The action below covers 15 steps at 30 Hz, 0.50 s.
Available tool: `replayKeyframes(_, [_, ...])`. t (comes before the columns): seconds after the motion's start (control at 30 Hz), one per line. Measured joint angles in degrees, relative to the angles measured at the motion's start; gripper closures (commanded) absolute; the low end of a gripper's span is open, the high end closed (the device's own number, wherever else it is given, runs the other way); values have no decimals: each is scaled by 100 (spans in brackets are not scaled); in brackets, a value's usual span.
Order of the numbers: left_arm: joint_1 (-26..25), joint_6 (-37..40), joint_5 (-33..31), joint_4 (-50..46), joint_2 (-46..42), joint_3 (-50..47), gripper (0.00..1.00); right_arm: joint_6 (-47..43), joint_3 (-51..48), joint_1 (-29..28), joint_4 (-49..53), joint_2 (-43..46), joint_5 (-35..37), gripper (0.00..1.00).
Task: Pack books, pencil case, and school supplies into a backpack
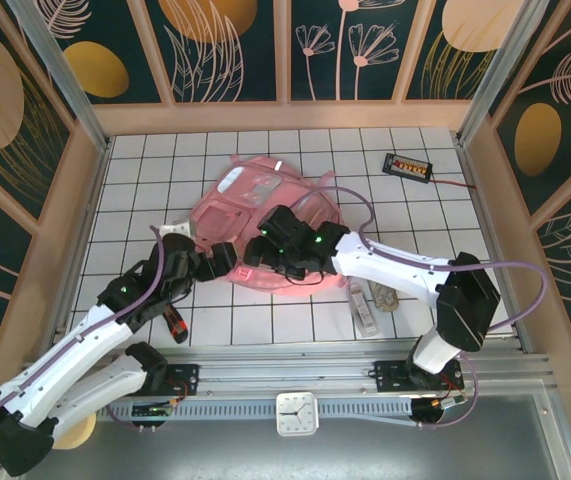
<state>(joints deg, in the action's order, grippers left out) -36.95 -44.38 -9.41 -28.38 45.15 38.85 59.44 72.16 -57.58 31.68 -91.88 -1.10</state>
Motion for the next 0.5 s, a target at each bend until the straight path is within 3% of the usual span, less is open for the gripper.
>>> replayKeyframes(0.1, [527,-140,308,-15,-153,-225,1,105,181,-24,254,-26,46,17])
replayKeyframes(0.23, [1480,-544,953,391,-195,-702,1,269,970,-468,514,-402,313,20])
replayKeyframes(0.5, [2378,-1550,2175,1910,402,-1419,8,656,1141,-966,542,-754,592,25])
